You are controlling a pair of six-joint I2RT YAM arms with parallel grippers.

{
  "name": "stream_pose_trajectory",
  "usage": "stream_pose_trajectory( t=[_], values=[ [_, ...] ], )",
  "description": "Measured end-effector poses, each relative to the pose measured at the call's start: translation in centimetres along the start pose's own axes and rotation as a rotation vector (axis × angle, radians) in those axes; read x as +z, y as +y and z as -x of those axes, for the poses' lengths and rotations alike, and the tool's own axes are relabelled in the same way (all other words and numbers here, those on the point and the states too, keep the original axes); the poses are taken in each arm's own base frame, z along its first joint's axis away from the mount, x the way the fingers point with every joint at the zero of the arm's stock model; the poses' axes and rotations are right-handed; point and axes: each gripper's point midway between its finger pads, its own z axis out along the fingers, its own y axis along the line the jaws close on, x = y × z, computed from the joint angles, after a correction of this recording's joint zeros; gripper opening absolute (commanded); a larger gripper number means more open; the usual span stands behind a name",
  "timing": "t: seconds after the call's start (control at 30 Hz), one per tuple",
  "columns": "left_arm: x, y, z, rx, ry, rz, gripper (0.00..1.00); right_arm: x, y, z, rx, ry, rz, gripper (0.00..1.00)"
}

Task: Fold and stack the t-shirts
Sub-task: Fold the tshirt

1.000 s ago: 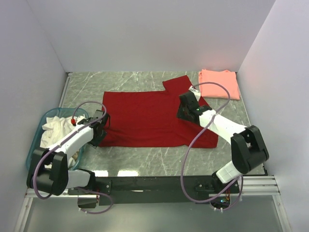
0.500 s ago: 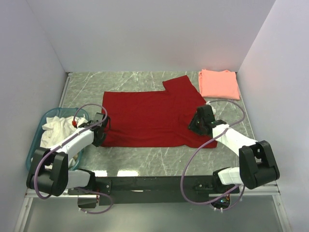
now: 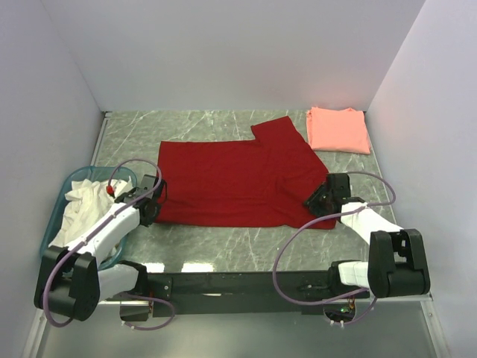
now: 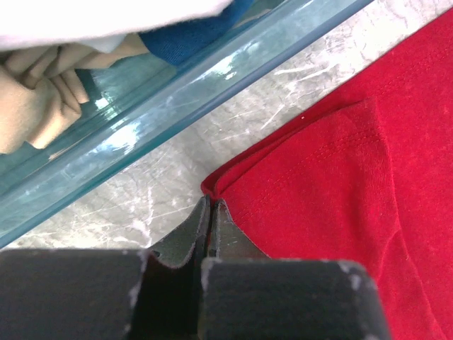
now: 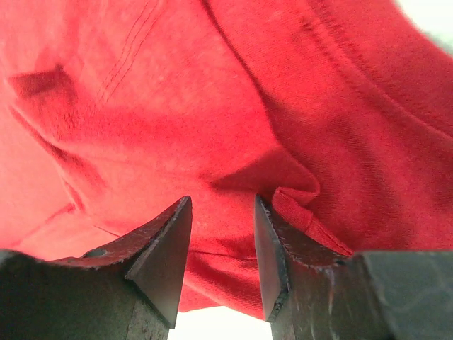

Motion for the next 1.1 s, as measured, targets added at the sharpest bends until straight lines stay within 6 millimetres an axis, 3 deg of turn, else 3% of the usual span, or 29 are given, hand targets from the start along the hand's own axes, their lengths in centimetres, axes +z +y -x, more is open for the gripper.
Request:
stream_pose_trajectory(
  t=[0.3,0.6,0.67,0.77,0.8,0.87,1.1],
  values=[
    [0.0,0.8,0.0,-0.009,0.012,0.004,0.01,-0.2,-2.4,2.4,0.129,-0.031,-0.039,0.48],
    [0.1,1.0,-0.6,0.010,0.043,-0.007,0.01,-0.9,-4.0,3.5,0.158,-0.041,-0.093,0.47],
    [0.0,1.0,-0.6,0.019,0.047,-0.012,0.09,-1.2,-4.4,3.7,0.148,-0.047,-0.114,0.47],
    [-0.2,1.0,-0.7,0.030,0.055,-0.022,0.30,-1.8,-4.8,3.7,0.132,-0.053,-0.129,0.47],
    [-0.3,0.9,-0.7,0.031,0.057,-0.029,0.44,-2.0,-4.8,3.7,0.125,-0.053,-0.129,0.47],
    [-0.7,0.8,-0.6,0.031,0.060,-0.046,0.53,-2.5,-4.7,3.7,0.111,-0.054,-0.125,0.47],
    [-3.4,-1.1,1.1,0.010,0.055,-0.148,0.58,-3.9,-1.7,5.4,0.040,-0.094,-0.054,0.47]
  ],
)
